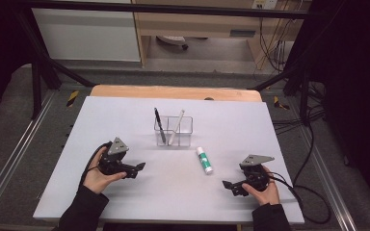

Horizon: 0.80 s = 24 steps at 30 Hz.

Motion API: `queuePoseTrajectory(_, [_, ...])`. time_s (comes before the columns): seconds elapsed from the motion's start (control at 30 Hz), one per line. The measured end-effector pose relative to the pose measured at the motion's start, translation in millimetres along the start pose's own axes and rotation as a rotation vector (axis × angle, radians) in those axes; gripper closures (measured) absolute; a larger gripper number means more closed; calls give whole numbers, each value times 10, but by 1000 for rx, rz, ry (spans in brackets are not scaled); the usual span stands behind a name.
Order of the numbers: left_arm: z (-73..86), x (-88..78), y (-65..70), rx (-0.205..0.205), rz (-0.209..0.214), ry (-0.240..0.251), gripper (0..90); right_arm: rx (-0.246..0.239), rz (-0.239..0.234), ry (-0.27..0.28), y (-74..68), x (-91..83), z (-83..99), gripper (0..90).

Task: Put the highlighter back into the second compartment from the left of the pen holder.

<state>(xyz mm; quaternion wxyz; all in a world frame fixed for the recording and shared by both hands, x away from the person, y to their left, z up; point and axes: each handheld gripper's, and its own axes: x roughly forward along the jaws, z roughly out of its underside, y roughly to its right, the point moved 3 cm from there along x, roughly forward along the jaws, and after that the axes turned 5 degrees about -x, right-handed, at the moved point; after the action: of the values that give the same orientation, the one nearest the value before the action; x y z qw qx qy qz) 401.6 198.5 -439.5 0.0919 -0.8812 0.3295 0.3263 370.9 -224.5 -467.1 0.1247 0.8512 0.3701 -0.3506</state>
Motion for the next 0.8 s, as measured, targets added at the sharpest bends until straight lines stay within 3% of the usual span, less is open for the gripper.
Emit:
queuePoseTrajectory(0.63, [386, -154, -201, -47, -9, 0, 85, -15, 42, 9, -181, 126, -398, 4])
queuePoseTrajectory(0.8, [449, -177, -241, -53, -15, -2, 85, -20, 61, -23, -206, 156, -536, 4])
